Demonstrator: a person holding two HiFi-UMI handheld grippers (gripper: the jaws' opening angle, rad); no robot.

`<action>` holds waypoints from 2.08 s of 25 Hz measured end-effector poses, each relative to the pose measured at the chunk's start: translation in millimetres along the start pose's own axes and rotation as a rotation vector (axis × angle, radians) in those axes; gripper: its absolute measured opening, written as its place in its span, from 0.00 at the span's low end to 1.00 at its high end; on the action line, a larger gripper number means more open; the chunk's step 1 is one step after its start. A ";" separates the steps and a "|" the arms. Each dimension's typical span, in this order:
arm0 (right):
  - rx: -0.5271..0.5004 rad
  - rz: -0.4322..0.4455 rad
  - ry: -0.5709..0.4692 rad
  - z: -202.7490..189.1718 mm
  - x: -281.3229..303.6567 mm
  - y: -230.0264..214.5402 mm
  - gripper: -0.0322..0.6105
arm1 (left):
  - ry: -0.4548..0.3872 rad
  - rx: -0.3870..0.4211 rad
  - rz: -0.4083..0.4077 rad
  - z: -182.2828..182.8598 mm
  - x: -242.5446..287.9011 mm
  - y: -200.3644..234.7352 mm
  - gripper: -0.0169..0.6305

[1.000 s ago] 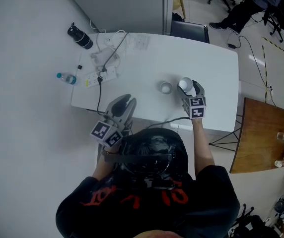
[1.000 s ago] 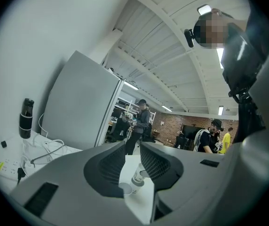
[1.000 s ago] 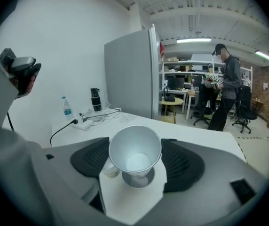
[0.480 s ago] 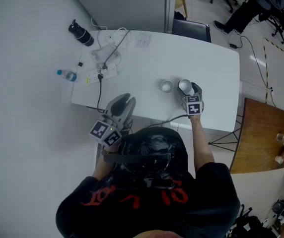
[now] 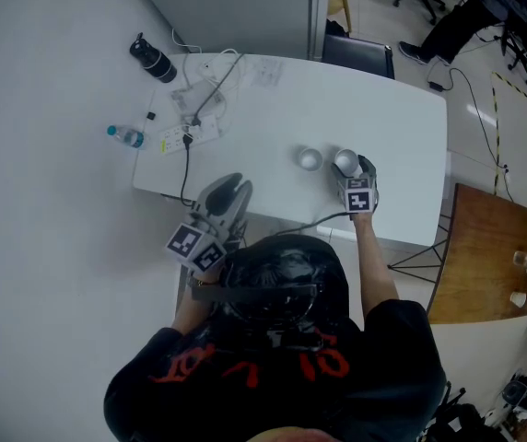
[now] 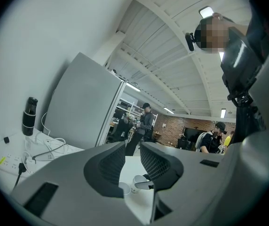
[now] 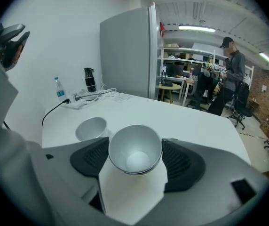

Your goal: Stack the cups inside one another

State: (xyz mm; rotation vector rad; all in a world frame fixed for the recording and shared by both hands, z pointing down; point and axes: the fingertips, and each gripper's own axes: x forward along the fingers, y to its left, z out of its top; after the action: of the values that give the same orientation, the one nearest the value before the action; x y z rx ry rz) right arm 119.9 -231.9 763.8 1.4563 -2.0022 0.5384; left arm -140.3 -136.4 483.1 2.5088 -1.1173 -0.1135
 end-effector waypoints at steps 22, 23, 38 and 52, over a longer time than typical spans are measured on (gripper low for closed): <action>0.019 0.014 -0.151 17.7 -56.5 1.1 0.58 | 0.021 -0.014 -0.077 -9.6 18.7 -24.5 0.15; 0.021 0.016 -0.155 17.8 -61.2 2.2 0.58 | 0.022 -0.022 -0.096 -10.2 20.0 -27.9 0.09; 0.068 0.036 -0.182 7.9 -98.7 32.2 0.58 | 0.027 0.003 -0.089 -5.6 35.1 -25.7 0.07; 0.081 0.193 -0.112 -20.7 -85.4 86.0 0.67 | 0.068 0.011 -0.118 -12.3 37.4 -33.6 0.24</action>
State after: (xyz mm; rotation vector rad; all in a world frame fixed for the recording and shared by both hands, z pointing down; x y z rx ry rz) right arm 61.8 -131.3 723.4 1.3749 -2.2477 0.6386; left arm -88.6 -139.4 484.8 2.5677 -0.9458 -0.0546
